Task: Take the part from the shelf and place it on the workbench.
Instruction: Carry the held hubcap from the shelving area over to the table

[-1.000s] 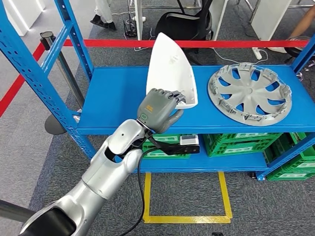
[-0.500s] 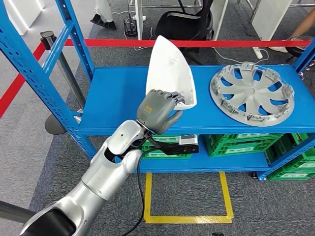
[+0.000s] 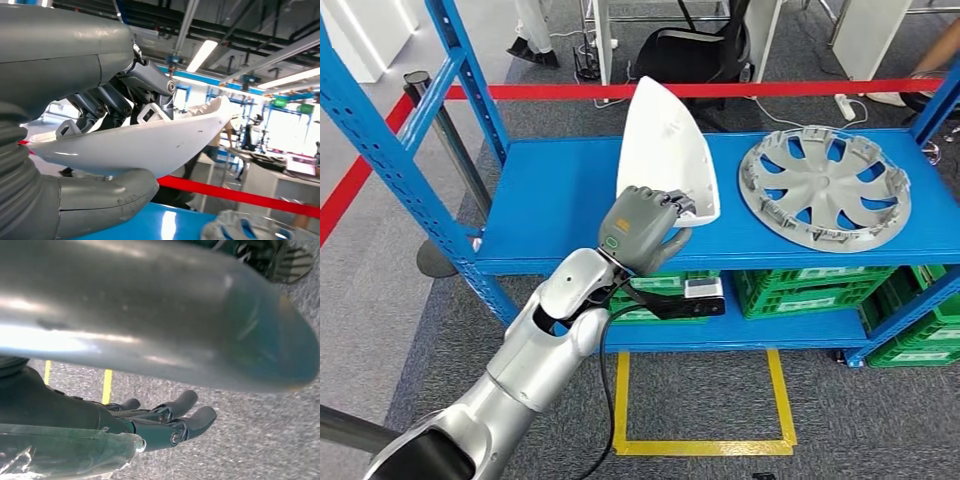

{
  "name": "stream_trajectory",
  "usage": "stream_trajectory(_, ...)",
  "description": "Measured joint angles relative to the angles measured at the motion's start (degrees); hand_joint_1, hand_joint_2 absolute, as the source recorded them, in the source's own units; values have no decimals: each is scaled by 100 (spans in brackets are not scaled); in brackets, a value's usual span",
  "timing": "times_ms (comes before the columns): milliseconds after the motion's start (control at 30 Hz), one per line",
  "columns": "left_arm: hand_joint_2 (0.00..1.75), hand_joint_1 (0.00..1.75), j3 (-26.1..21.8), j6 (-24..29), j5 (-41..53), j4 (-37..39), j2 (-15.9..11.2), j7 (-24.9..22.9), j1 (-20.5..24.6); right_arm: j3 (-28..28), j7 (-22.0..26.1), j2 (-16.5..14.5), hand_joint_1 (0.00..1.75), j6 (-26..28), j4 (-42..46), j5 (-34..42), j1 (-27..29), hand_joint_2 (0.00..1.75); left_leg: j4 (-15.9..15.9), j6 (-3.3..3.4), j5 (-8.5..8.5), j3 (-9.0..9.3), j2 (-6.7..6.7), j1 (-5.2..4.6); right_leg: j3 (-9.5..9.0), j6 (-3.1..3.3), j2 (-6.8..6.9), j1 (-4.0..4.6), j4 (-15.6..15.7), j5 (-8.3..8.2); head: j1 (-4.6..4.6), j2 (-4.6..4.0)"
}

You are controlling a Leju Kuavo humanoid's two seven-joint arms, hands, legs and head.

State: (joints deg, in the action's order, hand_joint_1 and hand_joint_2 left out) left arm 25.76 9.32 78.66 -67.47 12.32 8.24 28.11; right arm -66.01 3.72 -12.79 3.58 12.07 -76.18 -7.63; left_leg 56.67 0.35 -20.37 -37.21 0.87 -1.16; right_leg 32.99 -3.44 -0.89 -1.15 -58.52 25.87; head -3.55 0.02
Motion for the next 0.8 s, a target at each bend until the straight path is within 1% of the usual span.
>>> stream_trajectory(33, 175, 175, 2, 0, 5, -1, 0, 0, 0, -3, 0, 0, 0, -2, 0, -1, 4, 0, -13, 33, 11, -2, -2, 3, 10, 11, -6, 4, 3, -14, -6, 0)
stream_trajectory(100, 175, 175, 3, 2, 32, -1, -2, 0, 2, -8, 0, 0, 0, -7, 0, -3, 8, 0, -25, 171, 22, -7, -4, 4, 21, 25, -16, 9, 11, -36, -13, 0)
stream_trajectory(133, 175, 175, 4, 4, 47, -1, -2, 0, 5, -10, 0, 0, 0, -10, 0, -5, 7, 0, -29, 225, 38, -10, -5, 4, 26, 36, -19, 16, 10, -42, -19, 0)
stream_trajectory(167, 175, 175, 5, 7, 61, -1, -3, 0, 7, -10, 0, 0, 0, -13, 1, -7, 6, 0, -37, 229, 59, -11, -5, 6, 31, 48, -19, 24, 10, -47, -19, 0)
stream_trajectory(200, 175, 175, 6, 10, 69, -1, -3, 0, 10, -10, 0, 0, 0, -15, 1, -9, 5, 0, -49, 189, 78, -11, -5, 11, 38, 60, -18, 33, 8, -52, -19, 0)
stream_trajectory(267, 175, 175, 6, 14, 93, 0, -3, 0, 12, -10, 0, 0, 0, -17, 2, -10, 4, 0, -77, 37, 107, -13, -5, 29, 56, 81, -16, 47, 3, -57, -18, 0)
stream_trajectory(300, 175, 175, 7, 15, 103, 1, -3, 0, 12, -10, 0, 0, 0, -16, 2, -10, 3, 0, -88, -27, 111, -16, -5, 38, 65, 88, -16, 52, 1, -59, -17, 0)
stream_trajectory(333, 175, 175, 7, 15, 110, 1, -3, 0, 12, -10, 0, 0, 0, -16, 2, -11, 3, 0, -93, -70, 114, -19, -5, 44, 71, 91, -15, 55, 0, -60, -16, 0)
stream_trajectory(367, 175, 175, 8, 15, 113, 2, -3, 0, 12, -10, 0, 0, 0, -16, 2, -11, 3, 0, -96, -90, 114, -21, -5, 47, 74, 92, -15, 57, 0, -60, -15, 0)
stream_trajectory(633, 175, 175, 8, 15, 117, 2, -3, 0, 12, -10, -1, 0, 0, -15, 2, -15, -3, 0, -91, -93, 112, -54, -2, 33, 86, 78, -4, 41, 10, -70, -13, 0)
stream_trajectory(767, 175, 175, 8, 14, 117, 2, -4, 0, 13, -10, -1, 0, 0, -17, 2, -16, -7, 0, -86, -81, 114, -64, -2, 27, 88, 64, -3, 34, 21, -81, -13, 0)
stream_trajectory(800, 175, 175, 8, 14, 108, 2, -6, 0, 15, -10, -2, 0, 0, -18, 2, -16, -10, 0, -75, -67, 106, -71, -2, 19, 89, 53, -3, 27, 27, -86, -14, 0)
